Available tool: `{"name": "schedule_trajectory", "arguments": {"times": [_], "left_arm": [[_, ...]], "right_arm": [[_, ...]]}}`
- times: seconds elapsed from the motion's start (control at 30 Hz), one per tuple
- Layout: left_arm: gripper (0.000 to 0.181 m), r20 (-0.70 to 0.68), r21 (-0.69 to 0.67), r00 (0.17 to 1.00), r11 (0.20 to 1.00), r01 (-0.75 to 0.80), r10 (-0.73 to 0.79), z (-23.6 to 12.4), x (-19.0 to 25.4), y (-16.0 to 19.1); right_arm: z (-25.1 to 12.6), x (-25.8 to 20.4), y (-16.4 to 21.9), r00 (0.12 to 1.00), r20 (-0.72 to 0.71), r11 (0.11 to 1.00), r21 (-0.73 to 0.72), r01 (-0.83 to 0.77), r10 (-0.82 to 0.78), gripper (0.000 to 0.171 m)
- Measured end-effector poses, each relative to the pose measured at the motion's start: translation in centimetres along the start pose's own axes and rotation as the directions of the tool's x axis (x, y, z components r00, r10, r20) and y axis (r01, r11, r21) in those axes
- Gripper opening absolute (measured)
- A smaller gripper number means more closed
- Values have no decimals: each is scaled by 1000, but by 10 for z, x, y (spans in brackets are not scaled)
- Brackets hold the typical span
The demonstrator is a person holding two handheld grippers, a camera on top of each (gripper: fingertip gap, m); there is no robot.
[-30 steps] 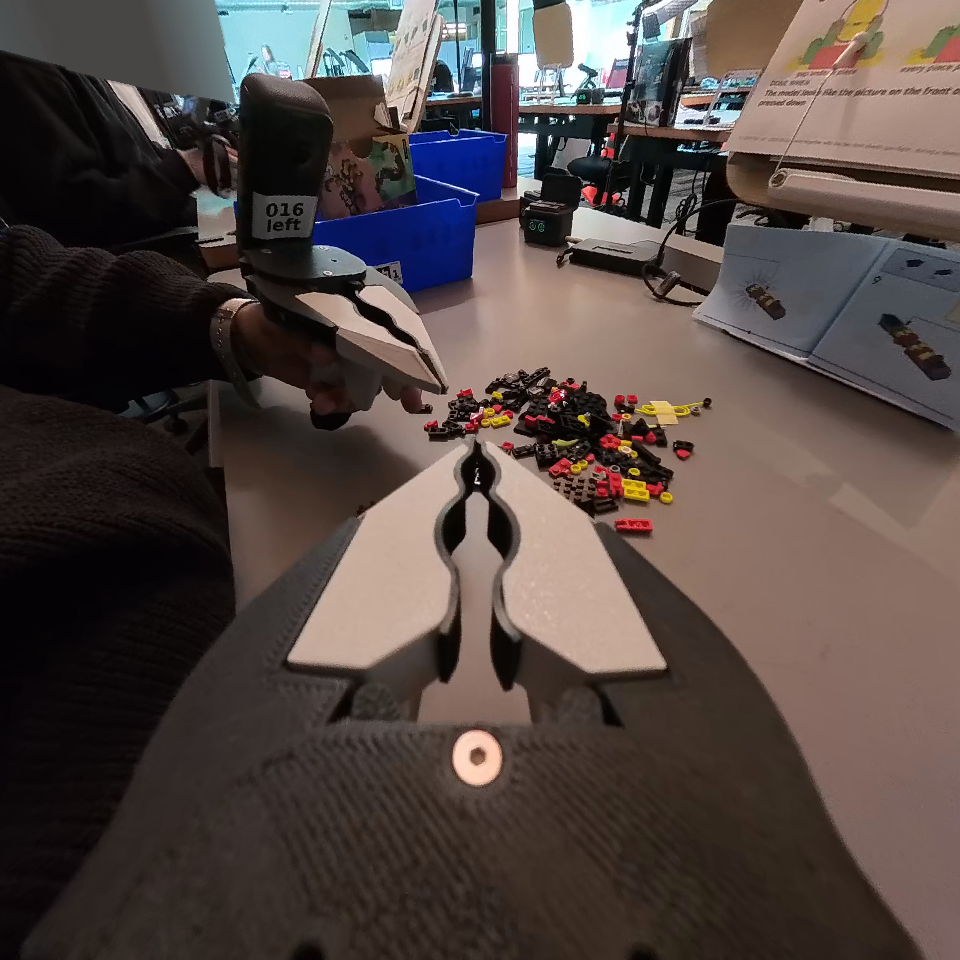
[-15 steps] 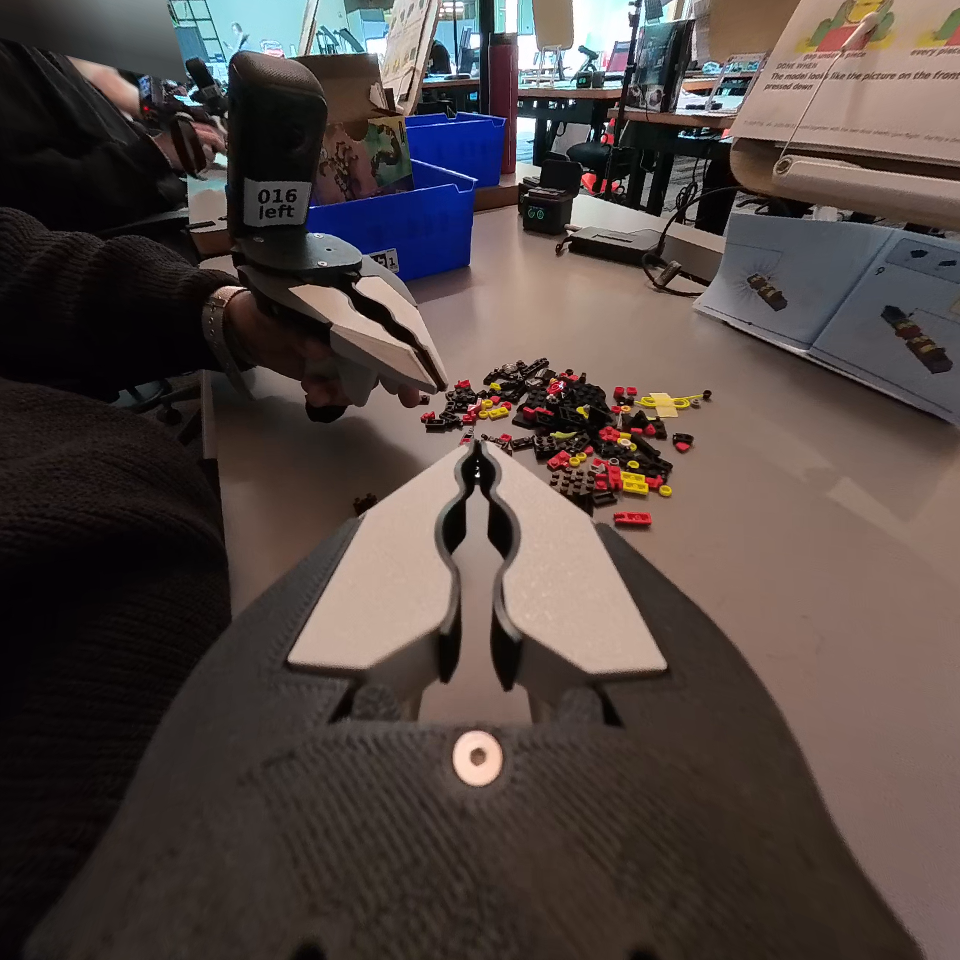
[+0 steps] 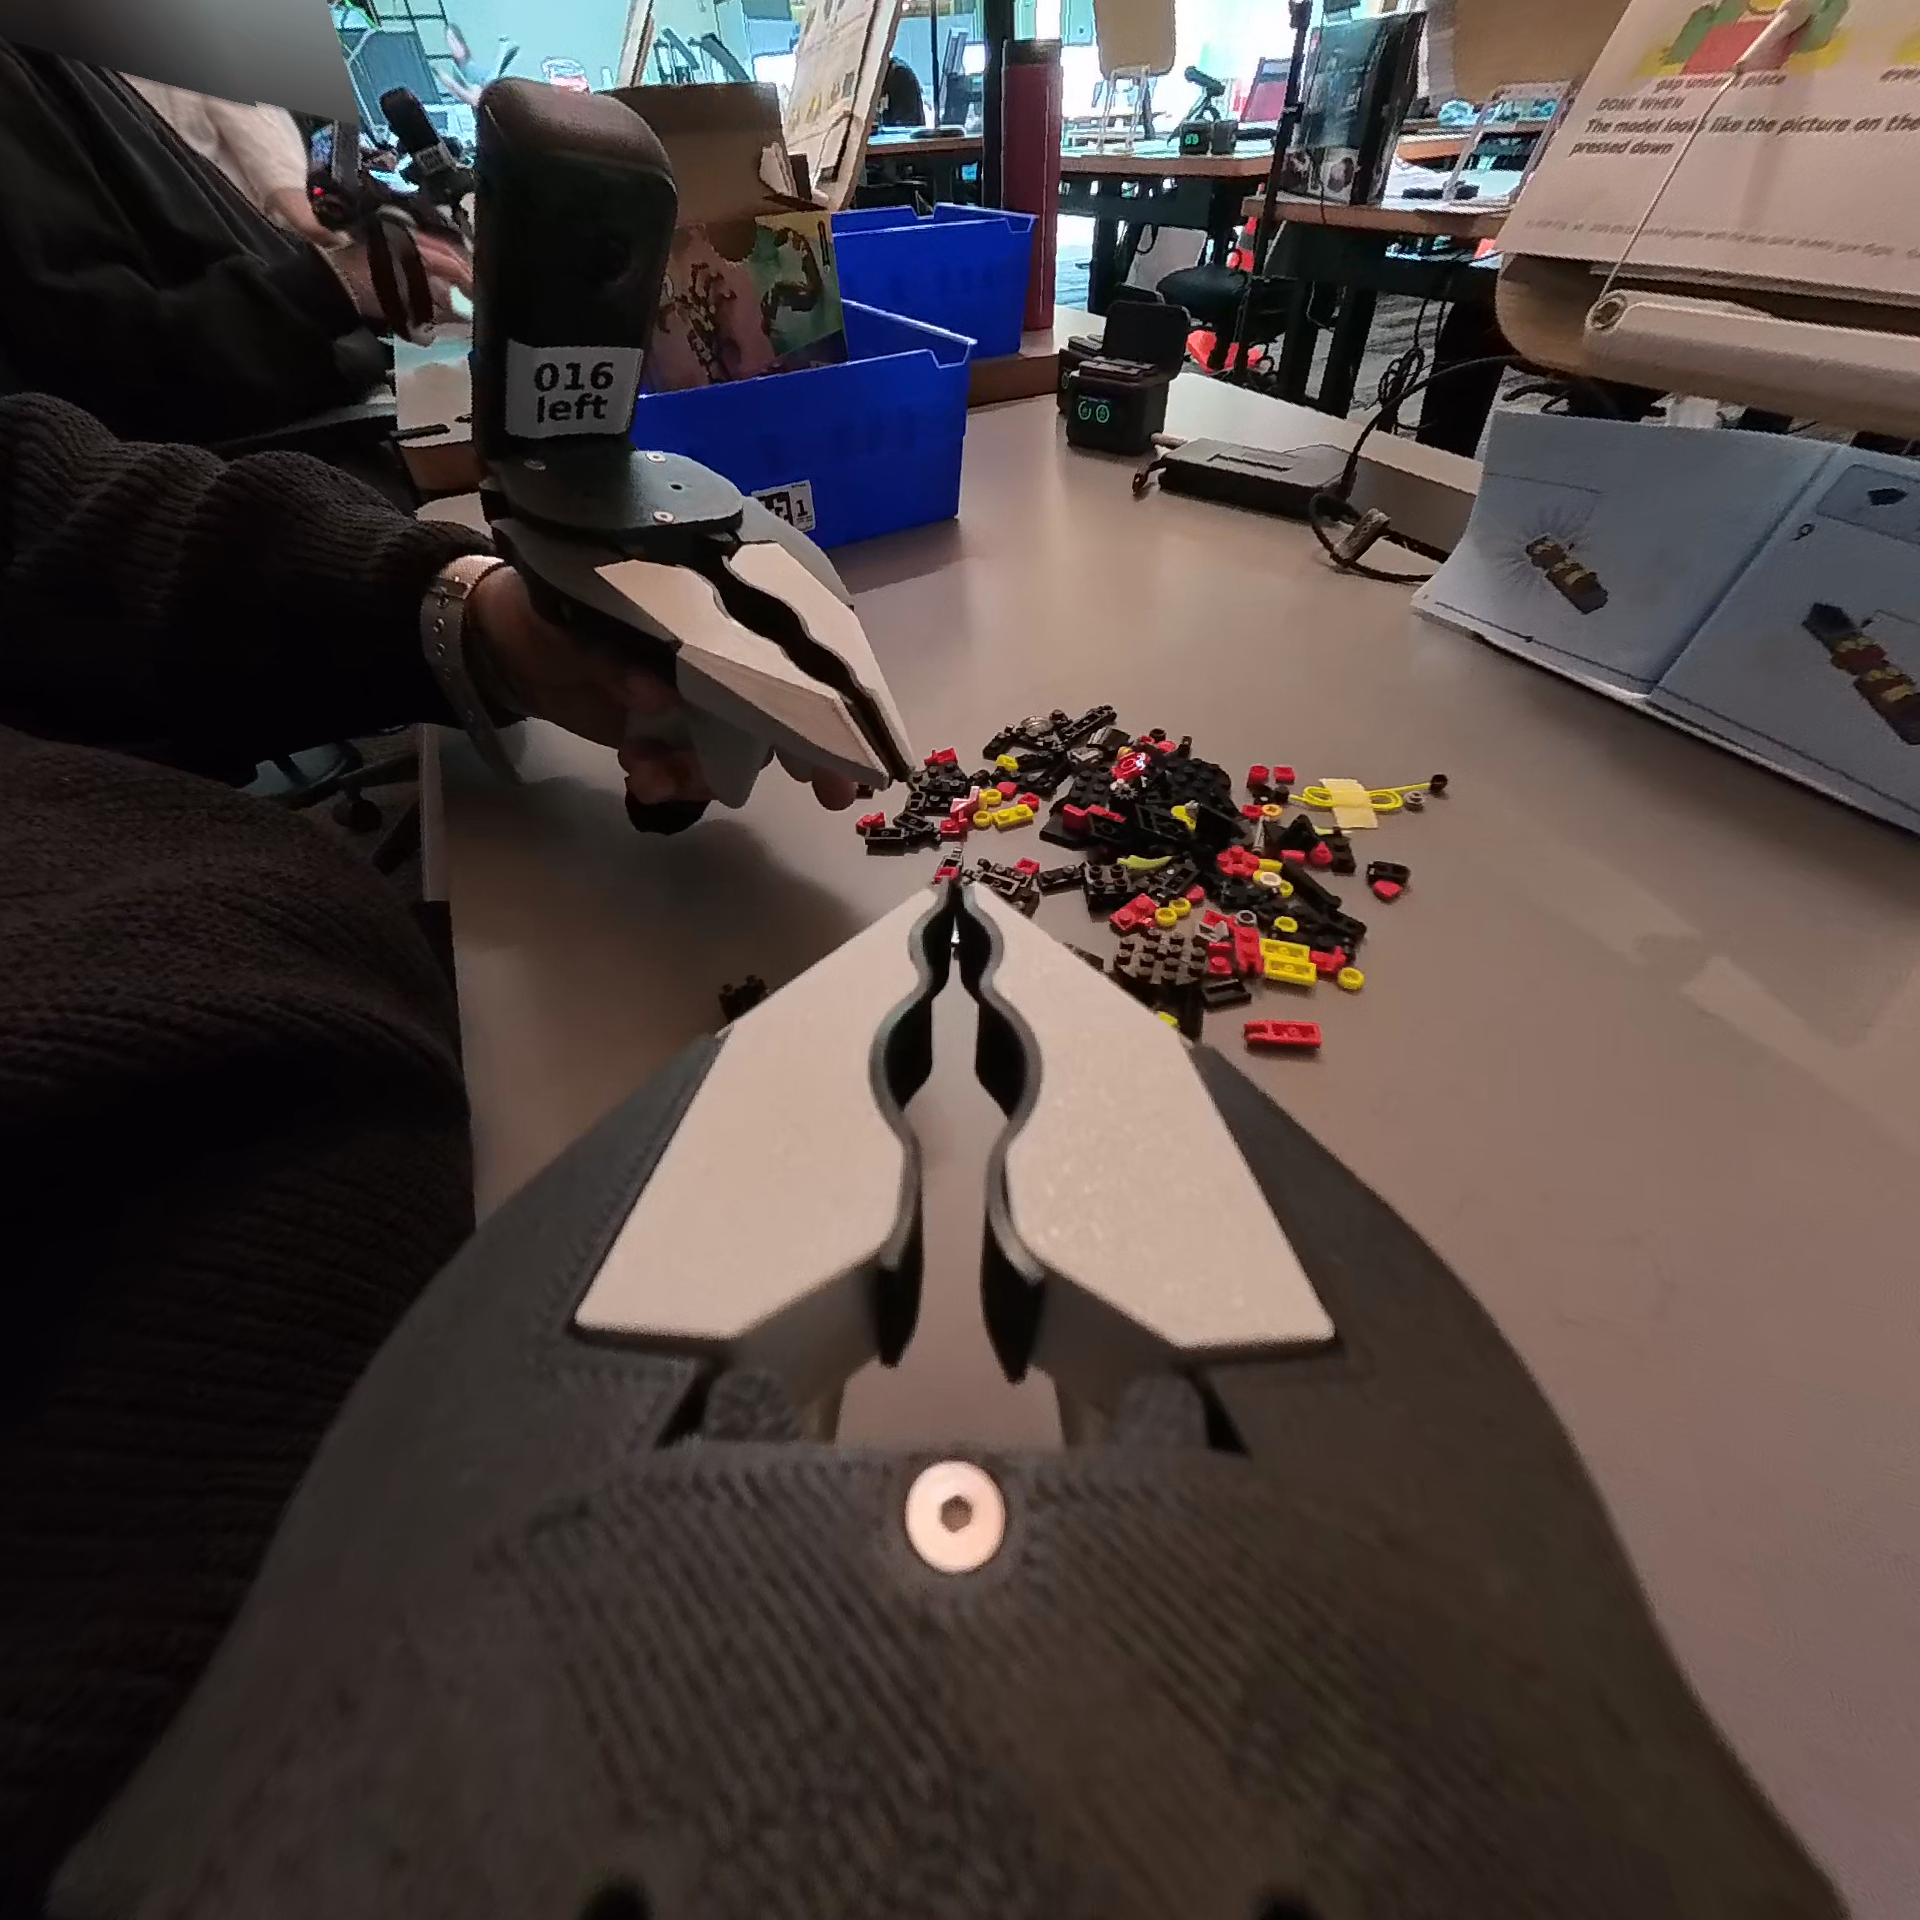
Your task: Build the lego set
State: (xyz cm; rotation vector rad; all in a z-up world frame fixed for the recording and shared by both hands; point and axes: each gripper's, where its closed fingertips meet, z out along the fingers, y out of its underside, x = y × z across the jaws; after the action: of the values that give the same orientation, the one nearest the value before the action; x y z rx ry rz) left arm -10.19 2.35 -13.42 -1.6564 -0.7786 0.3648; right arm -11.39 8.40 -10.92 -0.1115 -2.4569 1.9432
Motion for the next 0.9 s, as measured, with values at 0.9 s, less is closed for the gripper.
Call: {"name": "schedule_trajectory", "arguments": {"times": [0.9], "left_arm": [[18, 88, 27, 996, 1000, -8, 5, -2, -13, -6]], "right_arm": [[1, 0, 3, 1000, -3, 1000, -19, 10, -10, 0]]}}
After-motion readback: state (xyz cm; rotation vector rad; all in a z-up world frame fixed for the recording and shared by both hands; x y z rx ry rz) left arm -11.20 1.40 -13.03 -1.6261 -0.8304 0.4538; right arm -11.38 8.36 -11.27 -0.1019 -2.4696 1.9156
